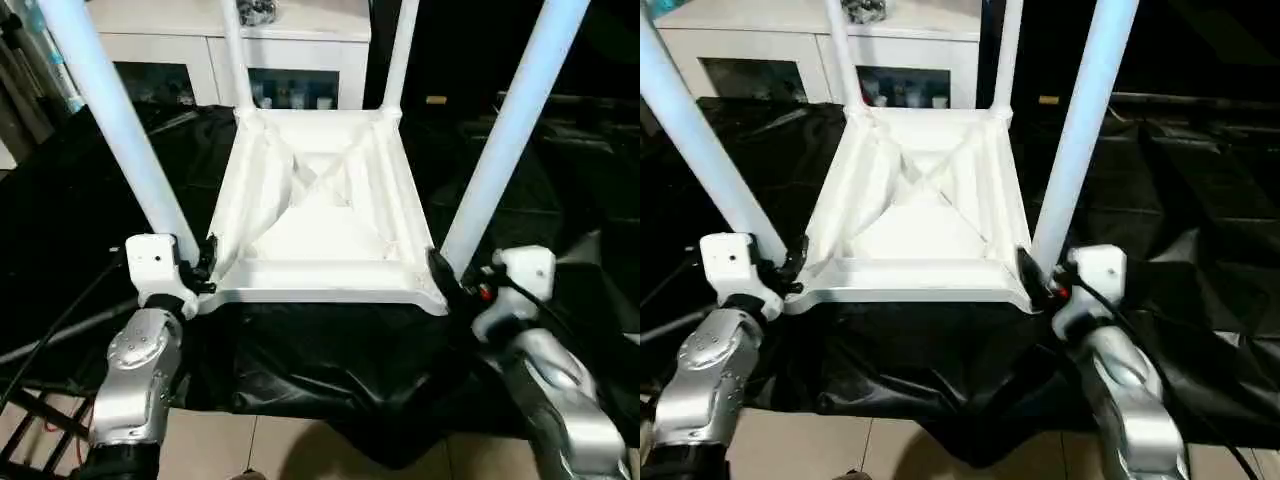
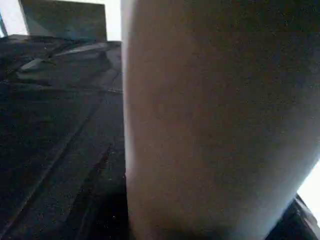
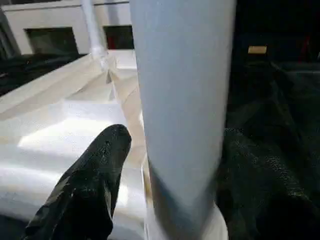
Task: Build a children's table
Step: Flip table
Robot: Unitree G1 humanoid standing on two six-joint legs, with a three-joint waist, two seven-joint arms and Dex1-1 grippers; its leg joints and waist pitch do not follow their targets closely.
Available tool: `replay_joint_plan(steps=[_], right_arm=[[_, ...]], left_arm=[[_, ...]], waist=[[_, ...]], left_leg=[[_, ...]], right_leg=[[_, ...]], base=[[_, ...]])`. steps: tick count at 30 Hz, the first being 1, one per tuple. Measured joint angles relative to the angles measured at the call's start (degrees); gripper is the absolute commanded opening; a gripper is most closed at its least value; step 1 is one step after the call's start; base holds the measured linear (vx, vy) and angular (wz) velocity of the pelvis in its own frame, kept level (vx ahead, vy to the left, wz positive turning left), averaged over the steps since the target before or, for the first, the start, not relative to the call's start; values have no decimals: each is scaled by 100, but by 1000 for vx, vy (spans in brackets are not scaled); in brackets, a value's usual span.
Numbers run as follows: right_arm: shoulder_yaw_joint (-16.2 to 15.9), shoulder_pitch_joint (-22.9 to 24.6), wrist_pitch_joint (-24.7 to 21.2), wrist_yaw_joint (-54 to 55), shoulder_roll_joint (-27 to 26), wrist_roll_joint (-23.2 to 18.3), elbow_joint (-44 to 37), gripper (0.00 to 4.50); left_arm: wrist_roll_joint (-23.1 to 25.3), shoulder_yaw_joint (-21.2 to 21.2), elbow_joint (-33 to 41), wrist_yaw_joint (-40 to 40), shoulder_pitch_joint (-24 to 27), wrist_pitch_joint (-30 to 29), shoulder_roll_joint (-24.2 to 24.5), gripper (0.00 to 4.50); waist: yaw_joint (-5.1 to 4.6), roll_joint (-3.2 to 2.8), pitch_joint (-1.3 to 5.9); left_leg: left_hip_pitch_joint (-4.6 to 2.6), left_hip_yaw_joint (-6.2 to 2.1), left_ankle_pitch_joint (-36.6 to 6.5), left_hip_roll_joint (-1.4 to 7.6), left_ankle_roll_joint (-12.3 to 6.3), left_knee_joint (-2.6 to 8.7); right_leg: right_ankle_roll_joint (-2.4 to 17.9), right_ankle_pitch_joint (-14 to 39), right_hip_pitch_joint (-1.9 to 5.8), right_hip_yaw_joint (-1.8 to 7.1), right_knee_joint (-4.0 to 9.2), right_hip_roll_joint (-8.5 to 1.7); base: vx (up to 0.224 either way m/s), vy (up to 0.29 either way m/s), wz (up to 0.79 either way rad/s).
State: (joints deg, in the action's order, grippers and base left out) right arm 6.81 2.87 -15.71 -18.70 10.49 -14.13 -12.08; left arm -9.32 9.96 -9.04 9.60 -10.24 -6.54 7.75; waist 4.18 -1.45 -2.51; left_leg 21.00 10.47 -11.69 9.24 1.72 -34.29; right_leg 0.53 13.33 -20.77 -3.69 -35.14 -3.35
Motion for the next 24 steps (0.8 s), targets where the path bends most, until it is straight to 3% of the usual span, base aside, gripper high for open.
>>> replay_joint_plan(steps=[5, 7, 10, 12, 16, 18, 20, 24], right_arm=[[280, 501, -407, -693, 669, -545, -635, 318], [237, 601, -634, -967, 829, -850, -947, 318], [-160, 459, -1017, -1315, 900, -1125, -1234, 318], [-468, 20, -1253, -1277, 692, -1102, -1069, 318], [-989, -524, -1453, -1421, 662, -1030, -807, 318], [-1264, -727, -1711, -1534, 676, -1032, -715, 345], [-1457, -924, -1987, -1600, 694, -1031, -498, 352], [-1459, -1084, -2194, -1529, 559, -1056, -135, 394]], left_arm=[[-39, 78, -110, 23, -77, -46, -24, 206], [-86, 103, -178, 81, -128, -101, -24, 206], [-333, 257, -248, 275, -197, -331, -31, 206], [-495, 327, -193, 353, -241, -621, -82, 206], [-984, 444, 62, 368, -304, -1051, -375, 206], [-1380, 547, 205, 373, -335, -1303, -547, 206], [-1723, 604, 348, 373, -356, -1563, -703, 206], [-1974, 589, 530, 428, -328, -1877, -843, 206]], waist=[[-53, -17, 2], [-51, -23, 5], [-61, -34, 13], [-61, -50, 19], [67, -43, 14], [119, -24, 16], [160, 55, 15], [195, 164, 8]], left_leg=[[-1, 6, 2, 1, -2, 2], [-3, 5, 2, 1, -2, 6], [-2, 5, 3, 0, -3, 3], [2, 5, 35, -2, -19, 1], [21, 24, 36, -3, -24, 2], [37, 27, 36, -3, -26, 4], [51, 25, 38, 1, -30, 5], [71, 28, 31, 2, -43, -4]], right_leg=[[-32, -6, -4, 2, 2, -2], [-36, -9, -4, 1, 2, -1], [-40, -14, -3, 1, 4, -2], [-40, -17, -7, 2, -1, -5], [-32, -21, -8, 7, 5, -12], [-27, -20, -18, 6, 3, -14], [-22, -15, -27, -3, 1, -14], [-21, -15, -33, -1, 11, -16]], base=[[0, 0, 0], [0, 0, 0], [0, 0, 0], [0, 0, 0], [0, 0, 0], [0, 0, 0], [0, 0, 0], [0, 0, 0]])
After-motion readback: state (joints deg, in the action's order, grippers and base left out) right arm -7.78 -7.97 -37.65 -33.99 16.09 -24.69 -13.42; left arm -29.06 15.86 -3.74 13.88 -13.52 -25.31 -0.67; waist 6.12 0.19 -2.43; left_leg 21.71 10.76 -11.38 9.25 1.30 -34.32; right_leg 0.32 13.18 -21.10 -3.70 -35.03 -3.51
